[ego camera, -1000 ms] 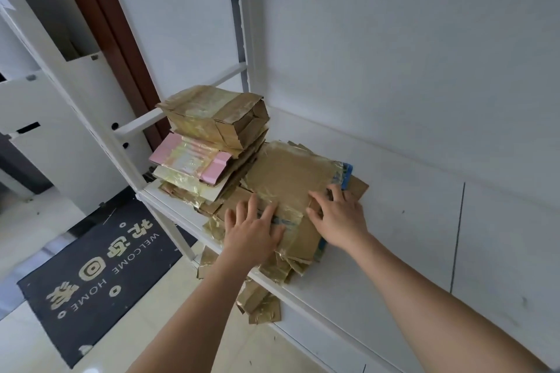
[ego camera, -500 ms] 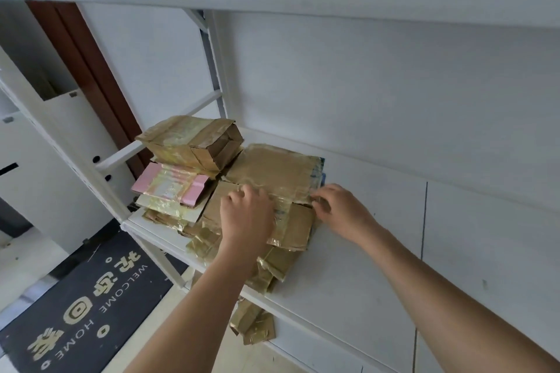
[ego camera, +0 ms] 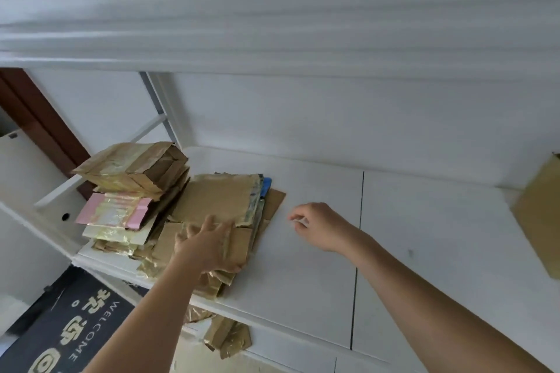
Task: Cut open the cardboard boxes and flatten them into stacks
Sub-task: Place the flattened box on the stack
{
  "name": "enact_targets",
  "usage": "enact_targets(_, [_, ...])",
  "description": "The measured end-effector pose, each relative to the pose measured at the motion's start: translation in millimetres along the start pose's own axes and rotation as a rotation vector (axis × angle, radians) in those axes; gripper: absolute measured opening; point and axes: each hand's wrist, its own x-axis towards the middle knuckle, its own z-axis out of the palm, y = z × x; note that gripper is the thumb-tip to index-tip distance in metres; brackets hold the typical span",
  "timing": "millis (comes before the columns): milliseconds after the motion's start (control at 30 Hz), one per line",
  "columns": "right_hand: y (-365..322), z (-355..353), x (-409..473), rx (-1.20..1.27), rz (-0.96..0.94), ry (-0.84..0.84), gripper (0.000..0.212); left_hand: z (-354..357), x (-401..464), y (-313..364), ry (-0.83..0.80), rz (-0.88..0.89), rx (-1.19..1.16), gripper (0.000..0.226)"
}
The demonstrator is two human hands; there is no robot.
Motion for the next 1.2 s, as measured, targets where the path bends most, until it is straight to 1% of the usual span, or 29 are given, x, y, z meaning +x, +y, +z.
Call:
enact_targets(67, [-0.5, 10.4, 2.8, -0.022, 0.003, -0.029, 0.033, 2.1, -2.3, -10.2, 0.007, -0.009, 0.010, 0.119])
enact_targets(133, [-3.0, 22.2, 6.7, -0.073, 0.003, -0.056, 0.033, 2.4, -7.1, -15.2, -0.026, -0.019, -0.004, 0.124])
enact_targets(200, [-7.4, 31.9, 10.7, -0.164, 0.000, -0.067, 0.033, -4.3, -13.6, -14.2, -0.043, -0.017, -0.016, 0.129])
enact_targets(233, [-9.8, 35.0, 12.6, -0.229, 0.000, -0.067, 0.032, -11.6, -17.8, -11.0, -0.014, -0.008, -0.014, 0.127])
enact_targets(267, [-11.3, 37.0, 13.7, -0.310, -0.001, -0.068, 0.032, -20.2, -22.4, -6.2, 0.042, 0.009, -0.002, 0.117])
enact_targets(367, [-10.6, 35.0, 10.0, -0.542, 0.007, -0.061, 0.028, -46.1, -36.2, 16.2, 0.281, 0.101, 0.051, 0.062])
enact_targets(400, [-8.4, 31.0, 6.2, -0.591, 0.016, -0.047, 0.028, -52.7, -40.2, 26.1, 0.336, 0.126, 0.045, 0.049])
enact_targets(467, [-0.8, 19.1, -5.0, -0.654, 0.039, -0.001, 0.027, -62.8, -48.0, 49.6, 0.381, 0.197, -0.030, 0.037])
enact_targets(533, [11.1, 2.8, -20.7, -0.694, 0.058, 0.057, 0.027, -65.8, -53.9, 76.9, 0.388, 0.295, -0.102, 0.038])
enact_targets(633, [42.0, -26.1, -51.9, -0.694, 0.106, 0.123, 0.031, -58.4, -55.9, 124.7, 0.417, 0.406, -0.075, 0.040])
enact_targets(733, [86.8, -58.1, -92.9, -0.643, 0.194, 0.188, 0.032, -47.4, -56.7, 182.3, 0.386, 0.497, -0.050, 0.042])
enact_targets(833, [137.0, -93.4, -141.8, -0.656, 0.298, 0.270, 0.032, -41.2, -64.6, 247.3, 0.378, 0.588, -0.016, 0.042])
enact_targets(1033, [220.4, -151.0, -219.6, -0.704, 0.572, 0.426, 0.034, -36.2, -89.7, 366.8, 0.348, 0.729, 0.050, 0.041])
enact_targets(1067, [232.9, -157.9, -227.0, -0.695, 0.594, 0.447, 0.037, -34.7, -92.5, 382.6, 0.341, 0.738, 0.066, 0.041])
enact_targets(1133, [259.5, -169.4, -236.7, -0.636, 0.627, 0.473, 0.050, -32.3, -97.1, 410.3, 0.323, 0.737, 0.088, 0.040])
enact_targets(1200, [283.8, -177.7, -242.0, -0.578, 0.659, 0.451, 0.065, -30.5, -99.6, 434.9, 0.312, 0.731, 0.110, 0.040])
